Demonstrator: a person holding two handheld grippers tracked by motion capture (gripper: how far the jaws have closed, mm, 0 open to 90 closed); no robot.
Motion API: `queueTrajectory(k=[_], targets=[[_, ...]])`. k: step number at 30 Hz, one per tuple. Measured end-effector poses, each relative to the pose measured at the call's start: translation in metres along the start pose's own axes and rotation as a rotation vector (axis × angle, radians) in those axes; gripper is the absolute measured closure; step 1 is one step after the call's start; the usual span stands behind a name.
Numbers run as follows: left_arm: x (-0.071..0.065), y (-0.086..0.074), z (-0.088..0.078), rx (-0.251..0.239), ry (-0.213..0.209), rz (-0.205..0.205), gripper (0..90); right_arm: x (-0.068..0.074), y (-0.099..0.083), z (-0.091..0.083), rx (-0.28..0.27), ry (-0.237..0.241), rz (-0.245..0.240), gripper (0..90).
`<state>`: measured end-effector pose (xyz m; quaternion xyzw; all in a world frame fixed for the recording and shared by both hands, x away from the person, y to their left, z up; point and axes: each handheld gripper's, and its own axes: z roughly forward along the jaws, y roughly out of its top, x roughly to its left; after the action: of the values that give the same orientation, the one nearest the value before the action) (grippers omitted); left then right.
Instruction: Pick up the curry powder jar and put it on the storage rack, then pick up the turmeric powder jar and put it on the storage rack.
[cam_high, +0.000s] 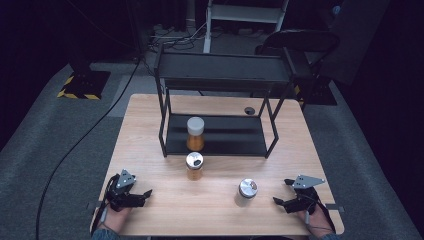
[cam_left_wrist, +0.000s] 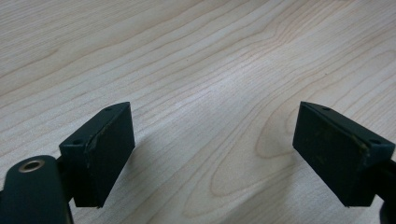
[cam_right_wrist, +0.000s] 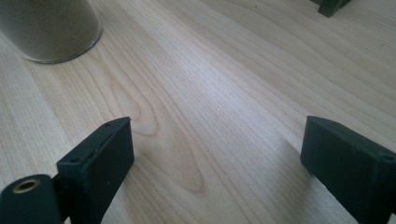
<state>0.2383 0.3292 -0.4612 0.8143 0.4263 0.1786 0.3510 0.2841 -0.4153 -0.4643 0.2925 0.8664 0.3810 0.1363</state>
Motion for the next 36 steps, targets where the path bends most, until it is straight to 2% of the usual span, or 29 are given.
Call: queueTrajectory(k=[1, 9, 12, 14, 17, 19, 32, 36], targets=[[0.000, 0.003, 0.001, 0.019, -0.001, 0.007, 12.7, 0.000, 0.000, 0.000, 0.001, 0.001, 0.000, 8.8], [0.002, 0.005, 0.003, 0.031, -0.020, 0.021, 6.8, 0.000, 0.001, 0.001, 0.004, -0.003, -0.002, 8.0], [0.002, 0.005, 0.003, 0.031, -0.020, 0.021, 6.8, 0.004, 0.003, 0.003, 0.005, -0.018, 0.015, 6.9], [0.002, 0.005, 0.003, 0.031, -0.020, 0.021, 6.8, 0.007, 0.006, 0.004, 0.015, -0.030, 0.030, 6.9], [0.002, 0.005, 0.003, 0.031, -0.020, 0.021, 6.8, 0.006, 0.018, 0.004, 0.058, -0.022, 0.045, 6.9], [0.002, 0.005, 0.003, 0.031, -0.020, 0.021, 6.8, 0.002, 0.019, 0.002, 0.044, 0.000, 0.054, 6.2], [0.002, 0.006, 0.003, 0.031, -0.020, 0.025, 6.4, 0.006, 0.040, -0.022, -0.024, -0.004, 0.025, 5.9], [0.002, 0.006, 0.003, 0.031, -0.020, 0.025, 6.4, 0.003, 0.047, -0.029, -0.049, 0.024, 0.046, 5.9]])
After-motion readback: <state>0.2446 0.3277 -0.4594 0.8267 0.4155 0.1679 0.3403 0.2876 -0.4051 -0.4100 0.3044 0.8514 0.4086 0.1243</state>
